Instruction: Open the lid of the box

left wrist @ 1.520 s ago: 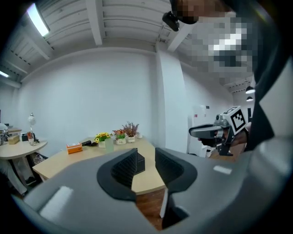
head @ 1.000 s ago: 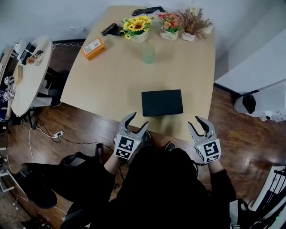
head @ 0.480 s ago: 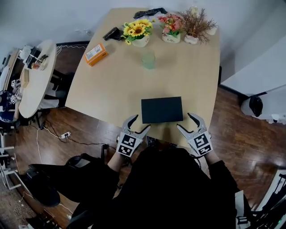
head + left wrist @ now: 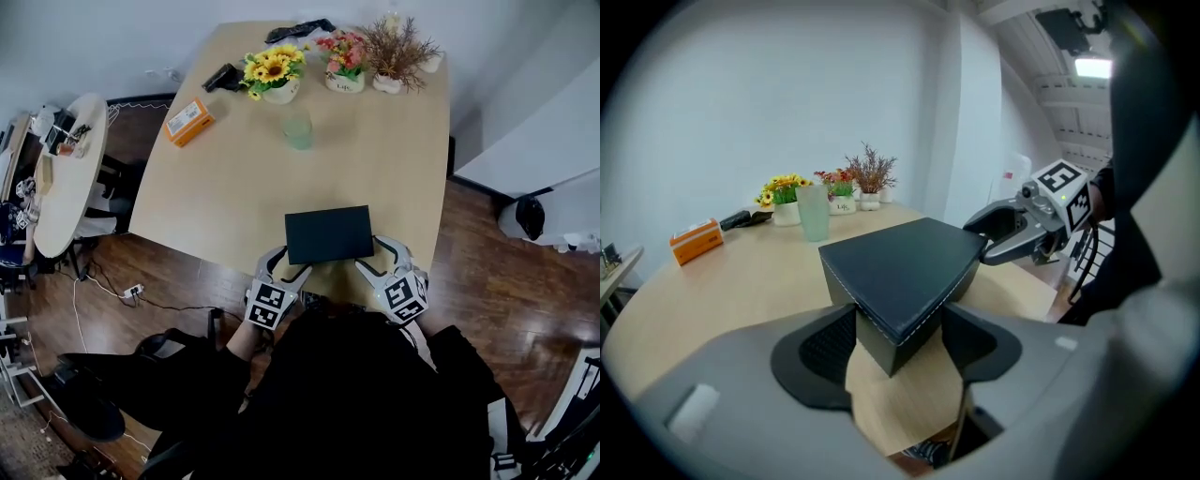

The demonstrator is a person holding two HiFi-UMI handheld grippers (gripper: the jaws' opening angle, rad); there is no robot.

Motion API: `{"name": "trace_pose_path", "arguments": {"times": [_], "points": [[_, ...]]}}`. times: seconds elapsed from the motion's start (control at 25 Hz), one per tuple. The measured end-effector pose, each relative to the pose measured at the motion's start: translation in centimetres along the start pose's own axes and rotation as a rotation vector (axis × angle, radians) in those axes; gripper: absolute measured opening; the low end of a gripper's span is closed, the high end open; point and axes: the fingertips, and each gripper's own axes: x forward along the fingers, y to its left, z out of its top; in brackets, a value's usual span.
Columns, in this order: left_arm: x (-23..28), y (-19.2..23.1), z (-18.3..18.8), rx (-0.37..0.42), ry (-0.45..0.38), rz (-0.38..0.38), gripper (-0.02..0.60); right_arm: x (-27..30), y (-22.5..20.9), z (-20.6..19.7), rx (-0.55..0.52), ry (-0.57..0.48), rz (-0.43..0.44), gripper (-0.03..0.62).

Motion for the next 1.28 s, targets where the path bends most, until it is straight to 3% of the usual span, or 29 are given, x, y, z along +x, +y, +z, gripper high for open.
{"name": "trace_pose_path", "arguments": {"times": [0.68,0.88,0.96,1.08,1.2,1.28], "points": [[0.1,0.0,-0.2,-0.010,-0.003,-0.009,0.261,-0.2,0.0,-0.2,0.327,-0.006,0.149,0.242],[0.2,0.1,-0.2,-0.013,-0.005,-0.016,0.261,-0.4,-0.4,0.6,0.538,-0.056,0.234,0.255],[0.2,0.0,-0.2,-0.007,0.004,-0.019,0.261,-0.5,-0.4,0.6,0.529,-0.053,0.233,0.255],[-0.5,0.1,0.3,0.077,0.045,-0.007,0.252,-0.7,-0.4,0.5,0.534,-0.047,0.241,0.256],[-2.1,0.3,2.2,0.205,0.018,0.058,0.250,-0.7,-0.4,0.6,0.560,-0.045,0.253,0.255],[-2.6,0.0,2.9,0.315,0.007,0.095,0.209,-0.8,-0.4,0.6,0.585,-0.049,0.261,0.256]]}}
